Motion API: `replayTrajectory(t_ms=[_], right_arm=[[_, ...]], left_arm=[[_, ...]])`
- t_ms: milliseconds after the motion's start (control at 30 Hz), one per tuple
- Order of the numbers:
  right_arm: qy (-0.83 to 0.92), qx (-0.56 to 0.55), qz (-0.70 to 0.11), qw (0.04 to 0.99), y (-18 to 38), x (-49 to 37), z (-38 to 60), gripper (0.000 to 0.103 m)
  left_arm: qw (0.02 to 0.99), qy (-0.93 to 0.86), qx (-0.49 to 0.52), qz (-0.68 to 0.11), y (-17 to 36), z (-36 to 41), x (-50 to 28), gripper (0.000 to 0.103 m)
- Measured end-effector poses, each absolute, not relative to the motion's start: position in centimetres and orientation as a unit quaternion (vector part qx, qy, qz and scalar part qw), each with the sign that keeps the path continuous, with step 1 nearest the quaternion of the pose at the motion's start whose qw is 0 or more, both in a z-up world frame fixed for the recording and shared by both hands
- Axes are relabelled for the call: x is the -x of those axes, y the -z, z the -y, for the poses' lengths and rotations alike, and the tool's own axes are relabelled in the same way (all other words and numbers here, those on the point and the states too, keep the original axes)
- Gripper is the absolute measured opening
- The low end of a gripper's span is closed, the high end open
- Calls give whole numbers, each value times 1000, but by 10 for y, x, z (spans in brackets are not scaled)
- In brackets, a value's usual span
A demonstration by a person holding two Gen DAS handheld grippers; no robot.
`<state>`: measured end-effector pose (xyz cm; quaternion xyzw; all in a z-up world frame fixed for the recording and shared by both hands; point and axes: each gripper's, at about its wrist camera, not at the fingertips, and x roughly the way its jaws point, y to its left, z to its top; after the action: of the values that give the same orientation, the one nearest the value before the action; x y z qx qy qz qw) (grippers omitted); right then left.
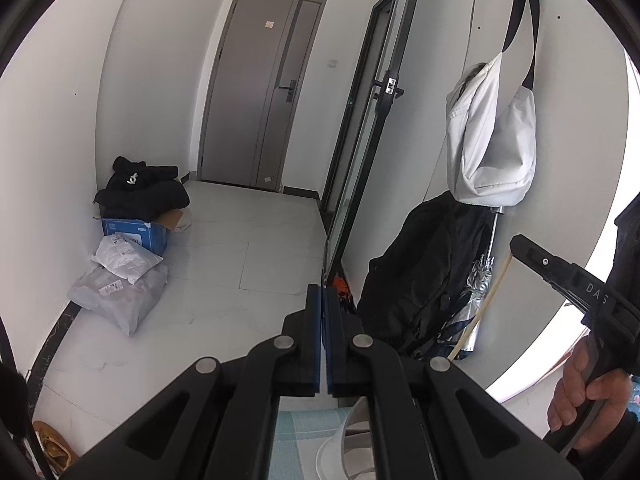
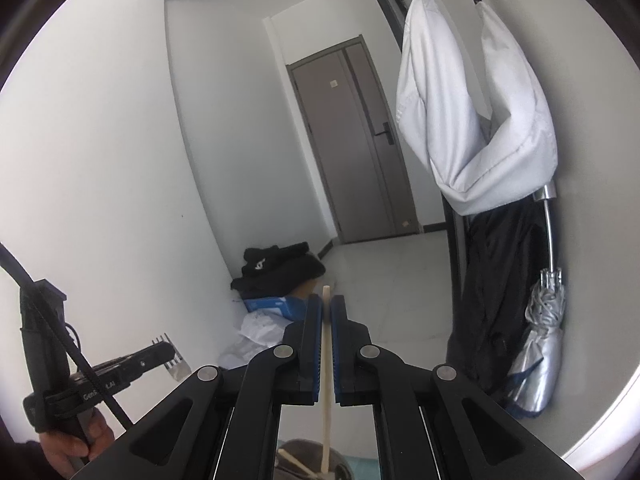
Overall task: Organize utensils
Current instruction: 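Lift the fork and chopstick up over the white holder with both tools, then open the left tool dropping the fork into the holder while the right tool releases the chopstick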
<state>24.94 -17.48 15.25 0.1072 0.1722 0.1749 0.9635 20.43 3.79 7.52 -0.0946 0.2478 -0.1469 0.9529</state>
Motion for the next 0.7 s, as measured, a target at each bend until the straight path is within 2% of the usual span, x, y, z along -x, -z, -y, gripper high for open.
replayTrajectory(t_ms=[333,700], right_arm=[[-185,-82,-191,960,-115,-265,157,4],[-204,-60,-227,950,-88,-259,149,7]], left_arm=[[948,172,56,-261,-58,-20,-216,0],[926,182,69,-325,-34,-11,-225,0]])
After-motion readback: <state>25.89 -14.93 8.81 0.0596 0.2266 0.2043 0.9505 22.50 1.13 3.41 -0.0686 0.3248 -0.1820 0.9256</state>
